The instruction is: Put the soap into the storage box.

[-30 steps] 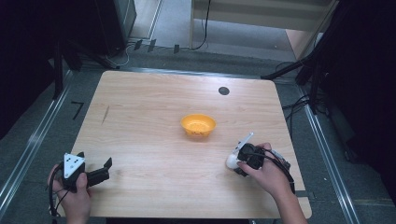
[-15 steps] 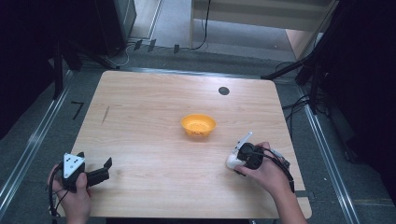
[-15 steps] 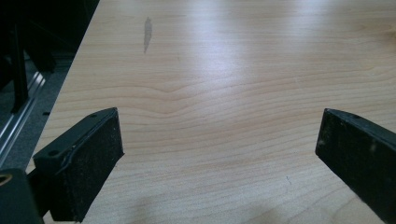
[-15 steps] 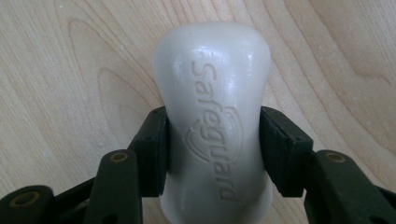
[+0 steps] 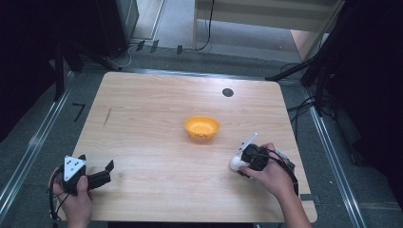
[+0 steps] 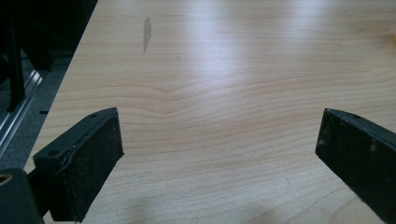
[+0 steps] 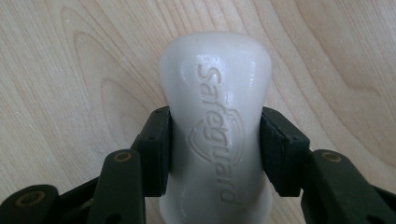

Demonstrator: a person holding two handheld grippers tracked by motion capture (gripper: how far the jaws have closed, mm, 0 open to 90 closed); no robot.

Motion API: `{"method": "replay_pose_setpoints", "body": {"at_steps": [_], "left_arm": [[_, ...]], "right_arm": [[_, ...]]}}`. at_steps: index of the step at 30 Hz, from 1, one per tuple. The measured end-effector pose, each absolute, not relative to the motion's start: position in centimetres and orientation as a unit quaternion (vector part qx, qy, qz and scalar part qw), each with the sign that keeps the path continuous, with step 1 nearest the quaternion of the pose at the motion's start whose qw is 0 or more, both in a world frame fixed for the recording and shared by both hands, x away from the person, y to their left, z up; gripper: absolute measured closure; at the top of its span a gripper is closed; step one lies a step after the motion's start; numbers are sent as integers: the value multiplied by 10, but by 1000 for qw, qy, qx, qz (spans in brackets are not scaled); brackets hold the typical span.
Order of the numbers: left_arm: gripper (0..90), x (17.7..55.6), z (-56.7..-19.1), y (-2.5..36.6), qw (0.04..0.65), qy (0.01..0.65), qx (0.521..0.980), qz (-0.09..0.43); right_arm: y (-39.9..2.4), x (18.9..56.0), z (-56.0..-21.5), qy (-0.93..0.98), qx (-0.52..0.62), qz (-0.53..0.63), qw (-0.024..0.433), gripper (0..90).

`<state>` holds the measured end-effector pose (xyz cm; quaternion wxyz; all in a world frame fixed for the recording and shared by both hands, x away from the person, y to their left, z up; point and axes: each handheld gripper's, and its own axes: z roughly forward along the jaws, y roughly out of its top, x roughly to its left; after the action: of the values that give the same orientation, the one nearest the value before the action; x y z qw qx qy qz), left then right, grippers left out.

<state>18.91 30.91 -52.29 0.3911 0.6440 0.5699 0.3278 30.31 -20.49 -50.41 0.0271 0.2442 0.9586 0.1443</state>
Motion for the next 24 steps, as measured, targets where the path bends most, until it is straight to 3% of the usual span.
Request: {"method": "replay_pose_setpoints", "body": {"at_steps": [24], "left_arm": [[12, 189, -523, 309, 394, 571, 641, 328]], "right_arm": [[-189, 325, -462, 962, 216, 156, 57, 508]]}}
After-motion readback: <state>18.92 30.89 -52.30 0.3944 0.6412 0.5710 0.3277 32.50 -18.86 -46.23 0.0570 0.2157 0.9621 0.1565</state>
